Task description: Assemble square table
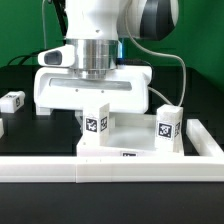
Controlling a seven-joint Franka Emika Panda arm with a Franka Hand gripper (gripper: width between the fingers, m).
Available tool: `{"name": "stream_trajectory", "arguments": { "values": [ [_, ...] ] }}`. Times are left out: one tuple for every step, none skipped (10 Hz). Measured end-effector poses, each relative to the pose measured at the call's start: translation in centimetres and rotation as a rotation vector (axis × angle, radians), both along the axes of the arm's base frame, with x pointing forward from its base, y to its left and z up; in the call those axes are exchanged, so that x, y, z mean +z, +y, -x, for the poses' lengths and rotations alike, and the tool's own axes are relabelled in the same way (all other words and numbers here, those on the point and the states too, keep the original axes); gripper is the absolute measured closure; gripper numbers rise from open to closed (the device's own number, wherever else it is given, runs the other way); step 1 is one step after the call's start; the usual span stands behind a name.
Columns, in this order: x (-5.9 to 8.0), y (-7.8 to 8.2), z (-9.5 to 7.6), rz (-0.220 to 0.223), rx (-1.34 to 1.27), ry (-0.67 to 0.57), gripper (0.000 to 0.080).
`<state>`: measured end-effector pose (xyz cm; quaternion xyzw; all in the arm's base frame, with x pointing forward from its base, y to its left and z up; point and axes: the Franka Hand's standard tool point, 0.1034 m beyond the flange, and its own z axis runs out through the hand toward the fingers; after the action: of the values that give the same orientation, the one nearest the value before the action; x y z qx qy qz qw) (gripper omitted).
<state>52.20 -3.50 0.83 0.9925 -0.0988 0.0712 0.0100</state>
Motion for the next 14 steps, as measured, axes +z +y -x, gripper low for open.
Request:
{"name": "stream_trajectory", "arguments": {
  "values": [
    [0.00, 0.00, 0.00, 0.000, 0.000, 0.000, 0.0739],
    [0.00, 0.00, 0.00, 0.000, 0.000, 0.000, 0.0739],
    [0.00, 0.00, 0.00, 0.000, 0.000, 0.000, 0.0739],
    [0.00, 0.00, 0.00, 0.000, 0.000, 0.000, 0.0739],
    [0.02, -0.02, -0.03, 0.002, 0.010, -0.001, 0.0739],
    [0.03, -0.02, -0.05, 0.002, 0.009, -0.001, 0.0739],
    [0.05, -0.06, -0.08, 0.004, 0.023, -0.002, 0.0739],
    [0.08, -0.14, -0.13, 0.012, 0.074, -0.002, 0.0739],
    [0.12, -0.23, -0.20, 0.023, 0.139, -0.001, 0.0739],
    [0.19, -0.32, -0.31, 0.037, 0.215, -0.001, 0.0738],
    [0.27, -0.42, -0.42, 0.053, 0.301, 0.001, 0.0737],
    [0.32, -0.47, -0.47, 0.058, 0.328, 0.001, 0.0737],
    [0.35, -0.53, -0.54, 0.072, 0.404, 0.005, 0.0735],
    [0.42, -0.62, -0.62, 0.082, 0.459, 0.007, 0.0735]
  ]
}}
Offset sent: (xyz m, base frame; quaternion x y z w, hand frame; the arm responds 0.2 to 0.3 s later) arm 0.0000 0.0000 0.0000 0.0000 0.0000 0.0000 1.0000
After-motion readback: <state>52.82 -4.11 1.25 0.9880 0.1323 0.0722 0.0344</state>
